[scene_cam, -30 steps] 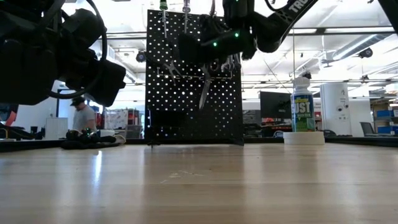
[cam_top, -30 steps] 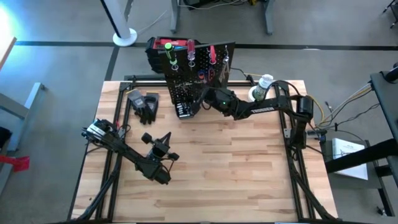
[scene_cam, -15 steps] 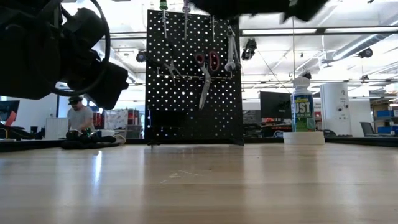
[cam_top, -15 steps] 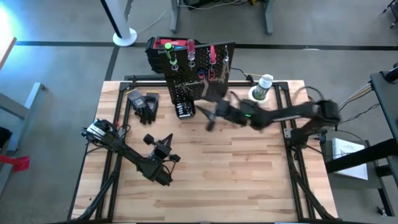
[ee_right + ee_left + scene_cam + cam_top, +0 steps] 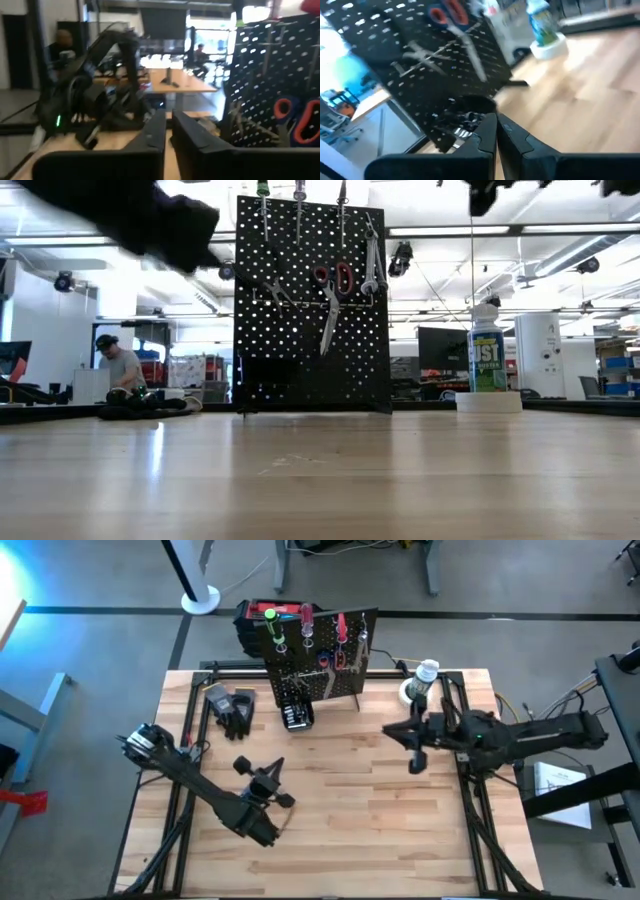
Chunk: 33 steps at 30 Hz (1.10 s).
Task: Hang tools onto peg board
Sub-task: Return to Home Position
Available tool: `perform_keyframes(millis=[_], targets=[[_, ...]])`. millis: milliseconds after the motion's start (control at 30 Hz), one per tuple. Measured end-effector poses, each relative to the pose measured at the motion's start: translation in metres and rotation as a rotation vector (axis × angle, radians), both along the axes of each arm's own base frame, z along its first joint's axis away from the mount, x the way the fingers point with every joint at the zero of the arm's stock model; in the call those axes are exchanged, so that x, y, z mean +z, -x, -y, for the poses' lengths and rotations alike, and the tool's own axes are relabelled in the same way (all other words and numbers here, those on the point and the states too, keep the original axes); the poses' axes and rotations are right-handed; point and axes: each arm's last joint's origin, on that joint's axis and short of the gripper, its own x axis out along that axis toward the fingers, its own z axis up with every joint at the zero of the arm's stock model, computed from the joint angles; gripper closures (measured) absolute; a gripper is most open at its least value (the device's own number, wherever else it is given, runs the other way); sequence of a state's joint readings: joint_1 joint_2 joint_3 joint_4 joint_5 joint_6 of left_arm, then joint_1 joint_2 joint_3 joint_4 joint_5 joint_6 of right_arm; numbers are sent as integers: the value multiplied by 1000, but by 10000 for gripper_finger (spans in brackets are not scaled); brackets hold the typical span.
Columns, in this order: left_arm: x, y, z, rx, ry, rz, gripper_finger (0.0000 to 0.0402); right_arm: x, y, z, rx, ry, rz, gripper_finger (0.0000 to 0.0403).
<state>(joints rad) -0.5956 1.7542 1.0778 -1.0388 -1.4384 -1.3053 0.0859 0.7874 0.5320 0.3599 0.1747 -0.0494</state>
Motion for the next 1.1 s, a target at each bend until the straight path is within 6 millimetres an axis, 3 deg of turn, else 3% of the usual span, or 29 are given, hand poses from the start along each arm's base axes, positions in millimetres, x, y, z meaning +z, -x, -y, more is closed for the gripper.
perform_keyframes(millis=[233, 500, 800, 867, 1000, 1100], targets=[[77, -46, 15, -116, 180, -284, 402, 10, 26, -25, 154, 1, 38, 401], [136, -59, 44, -317, 77, -321, 402, 7, 39, -55, 150, 16, 3, 402], [167, -56, 65, -538, 144, -316, 402, 5, 49, -81, 146, 3, -10, 403], [172, -65, 72, -658, 136, -286, 401, 3, 47, -89, 166, 4, -12, 403], [178, -91, 81, -1123, 107, -108, 402, 2, 42, -110, 219, 34, 36, 403], [166, -97, 69, -1129, 63, -120, 402, 6, 40, -121, 220, 69, 37, 403]])
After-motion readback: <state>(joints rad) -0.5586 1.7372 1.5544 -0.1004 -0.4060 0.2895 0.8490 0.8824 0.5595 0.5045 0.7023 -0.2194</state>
